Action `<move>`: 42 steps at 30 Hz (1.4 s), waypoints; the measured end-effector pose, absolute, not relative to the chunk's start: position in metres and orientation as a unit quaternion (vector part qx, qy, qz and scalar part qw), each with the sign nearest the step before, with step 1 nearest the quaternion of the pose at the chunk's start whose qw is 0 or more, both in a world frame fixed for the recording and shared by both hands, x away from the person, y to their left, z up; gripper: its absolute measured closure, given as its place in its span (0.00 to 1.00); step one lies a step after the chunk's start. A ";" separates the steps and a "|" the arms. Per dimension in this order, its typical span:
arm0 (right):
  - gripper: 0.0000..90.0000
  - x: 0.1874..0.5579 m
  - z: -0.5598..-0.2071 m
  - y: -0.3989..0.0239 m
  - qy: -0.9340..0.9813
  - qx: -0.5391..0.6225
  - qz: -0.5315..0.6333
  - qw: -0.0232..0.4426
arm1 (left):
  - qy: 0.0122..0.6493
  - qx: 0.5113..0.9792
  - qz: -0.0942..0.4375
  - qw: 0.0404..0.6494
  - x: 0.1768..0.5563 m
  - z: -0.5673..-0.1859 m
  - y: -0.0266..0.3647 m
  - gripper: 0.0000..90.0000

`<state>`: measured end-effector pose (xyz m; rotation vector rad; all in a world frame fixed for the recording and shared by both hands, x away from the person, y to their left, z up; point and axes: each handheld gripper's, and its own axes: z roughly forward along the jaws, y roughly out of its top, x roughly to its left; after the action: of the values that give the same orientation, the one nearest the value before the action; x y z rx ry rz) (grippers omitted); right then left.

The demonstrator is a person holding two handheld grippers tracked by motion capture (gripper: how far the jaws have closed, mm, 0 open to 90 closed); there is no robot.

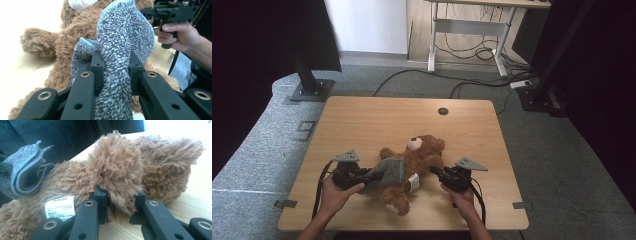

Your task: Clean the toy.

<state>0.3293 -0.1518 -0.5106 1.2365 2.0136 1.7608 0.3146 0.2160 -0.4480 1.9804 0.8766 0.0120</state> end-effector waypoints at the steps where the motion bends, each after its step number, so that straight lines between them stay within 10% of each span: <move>1: 0.82 0.329 -0.511 -0.152 0.680 0.417 0.595 0.098 | 0.358 0.806 0.006 0.471 0.315 -0.447 0.217 0.80; 42: 0.82 0.323 -0.490 -0.165 0.644 0.415 0.630 0.130 | 0.410 0.813 -0.021 0.414 0.351 -0.496 0.222 0.81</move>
<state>0.3227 -0.1655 -0.4897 1.2049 1.8703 1.8290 0.3511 0.2218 -0.4965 2.0420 1.0291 -0.0516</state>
